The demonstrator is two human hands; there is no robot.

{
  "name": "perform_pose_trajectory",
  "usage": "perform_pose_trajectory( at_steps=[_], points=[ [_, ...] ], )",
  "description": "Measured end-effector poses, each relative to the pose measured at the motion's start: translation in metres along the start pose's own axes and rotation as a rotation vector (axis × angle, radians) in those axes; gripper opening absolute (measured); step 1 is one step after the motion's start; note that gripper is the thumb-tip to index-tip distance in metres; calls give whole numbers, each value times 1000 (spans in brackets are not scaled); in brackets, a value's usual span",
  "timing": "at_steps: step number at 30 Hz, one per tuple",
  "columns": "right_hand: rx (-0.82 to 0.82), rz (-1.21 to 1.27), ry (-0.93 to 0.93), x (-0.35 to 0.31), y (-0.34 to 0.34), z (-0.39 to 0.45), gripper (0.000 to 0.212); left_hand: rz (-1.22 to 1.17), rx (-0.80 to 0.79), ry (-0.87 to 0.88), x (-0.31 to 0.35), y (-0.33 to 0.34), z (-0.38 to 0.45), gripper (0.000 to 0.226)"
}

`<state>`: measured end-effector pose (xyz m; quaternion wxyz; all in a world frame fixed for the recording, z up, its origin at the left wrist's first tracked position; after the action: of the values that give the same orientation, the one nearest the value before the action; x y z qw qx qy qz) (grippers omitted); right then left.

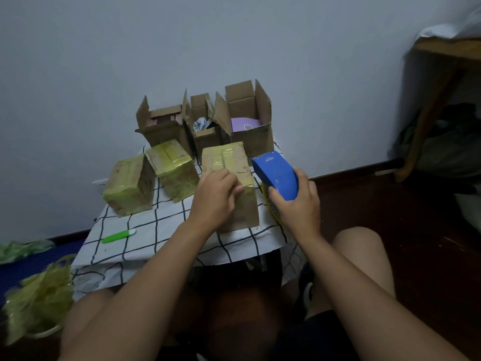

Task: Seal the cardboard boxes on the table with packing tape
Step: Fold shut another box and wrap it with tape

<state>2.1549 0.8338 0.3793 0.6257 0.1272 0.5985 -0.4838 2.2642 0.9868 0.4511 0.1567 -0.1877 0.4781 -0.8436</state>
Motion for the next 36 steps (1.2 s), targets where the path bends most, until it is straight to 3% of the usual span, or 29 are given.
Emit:
perform_pose_trajectory(
  at_steps=[2, 5, 9, 19, 21, 26, 31, 36],
  points=[
    [1, -4, 3, 0, 0, 0, 68, 5, -37, 1, 5, 1, 2, 10],
    [6, -13, 4, -1, -1, -1, 68, 67, -61, 38, 17, 6, 7, 26],
    [7, -7, 5, -1, -1, -1, 68, 69, -5, 47, 28, 10, 14, 10],
    [5, 9, 25, 1, 0, 1, 69, 46, -8, 78, 20, -3, 0, 8],
    [3, 11, 17, 1, 0, 0, 68, 46, -49, 13, 12, -8, -9, 14],
    [-10, 11, 16, -1, 0, 1, 65, 163, -267, -246, -4, -8, -15, 61],
    [-15, 19, 23, -3, -2, 0, 64, 258, -399, -311, -18, -26, -28, 65],
    [-2, 31, 49, -6, -1, -2, 62, 521, -490, -381, -52, -47, -46, 59]
  ],
)
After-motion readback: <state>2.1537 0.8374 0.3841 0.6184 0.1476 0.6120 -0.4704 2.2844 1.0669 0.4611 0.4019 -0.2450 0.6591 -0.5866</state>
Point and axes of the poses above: each hand's wrist, its own z-axis towards the middle knuckle, its own y-axis out of the palm, x = y × z, the point moved 7 cm from there along z, towards the middle knuckle, and after that the axes turned 7 degrees about -x, right-handed, at the moved point
